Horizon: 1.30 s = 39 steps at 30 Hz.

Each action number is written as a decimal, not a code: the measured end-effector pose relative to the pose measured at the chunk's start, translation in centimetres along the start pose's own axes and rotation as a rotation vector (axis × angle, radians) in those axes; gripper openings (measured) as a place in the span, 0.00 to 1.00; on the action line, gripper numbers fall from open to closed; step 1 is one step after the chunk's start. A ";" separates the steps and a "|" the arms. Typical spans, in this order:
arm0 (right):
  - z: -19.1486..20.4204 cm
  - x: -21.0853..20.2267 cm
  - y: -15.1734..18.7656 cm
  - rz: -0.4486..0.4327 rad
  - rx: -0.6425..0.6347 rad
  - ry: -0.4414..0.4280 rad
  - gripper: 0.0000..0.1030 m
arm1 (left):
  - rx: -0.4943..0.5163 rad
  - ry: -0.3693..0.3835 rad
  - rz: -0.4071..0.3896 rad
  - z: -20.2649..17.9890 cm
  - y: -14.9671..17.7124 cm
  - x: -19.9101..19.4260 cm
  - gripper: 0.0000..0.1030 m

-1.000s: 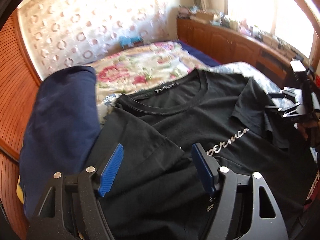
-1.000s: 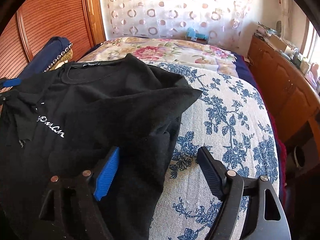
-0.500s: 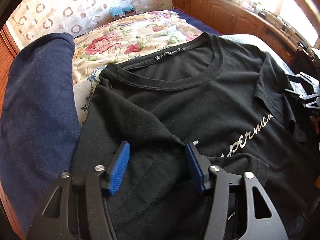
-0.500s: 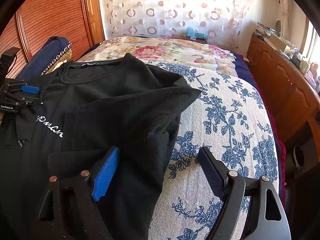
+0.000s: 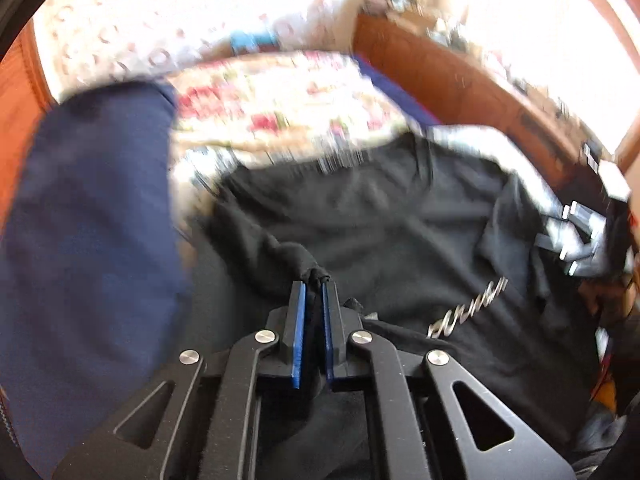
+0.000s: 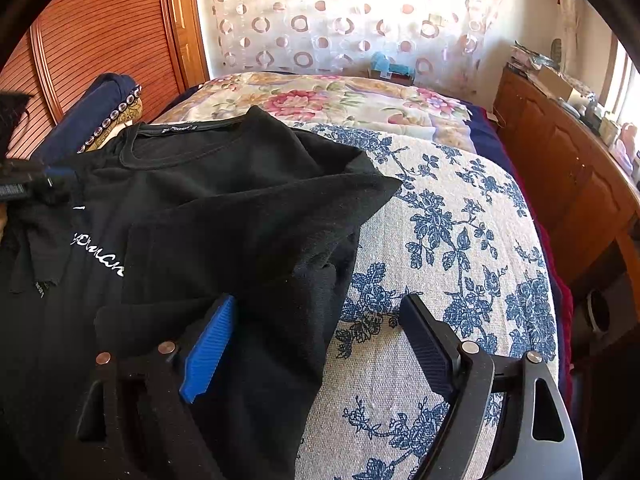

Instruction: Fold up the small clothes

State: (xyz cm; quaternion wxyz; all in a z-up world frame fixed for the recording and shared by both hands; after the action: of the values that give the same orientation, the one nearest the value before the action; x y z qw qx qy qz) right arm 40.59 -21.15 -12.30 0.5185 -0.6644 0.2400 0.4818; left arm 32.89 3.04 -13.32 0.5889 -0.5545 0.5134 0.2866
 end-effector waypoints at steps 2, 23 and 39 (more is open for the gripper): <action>0.0 0.0 0.0 0.000 0.000 -0.001 0.82 | -0.039 -0.008 -0.071 1.3 -1.0 -2.7 0.09; -3.5 0.3 -3.3 0.012 0.106 -0.086 0.81 | -0.183 -0.099 -0.180 9.0 -1.9 -5.7 0.09; -2.4 3.1 -6.1 0.009 0.030 0.018 0.66 | -0.202 -0.093 -0.079 9.7 -0.9 -2.7 0.25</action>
State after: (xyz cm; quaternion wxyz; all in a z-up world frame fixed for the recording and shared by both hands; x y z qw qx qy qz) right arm 47.81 -20.74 -12.26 0.5242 -0.6597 0.2547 0.4744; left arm 35.68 12.62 -11.85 0.5642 -0.6167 0.4318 0.3390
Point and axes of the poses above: each gripper's, at about its wrist camera, not at the fingertips, and x roughly the way its jaws point, z to its left, y to its underside, the point moved 10 cm from there along x, roughly the way its jaws point, and after that the axes turned 15 degrees about z, right-handed, at the moved point
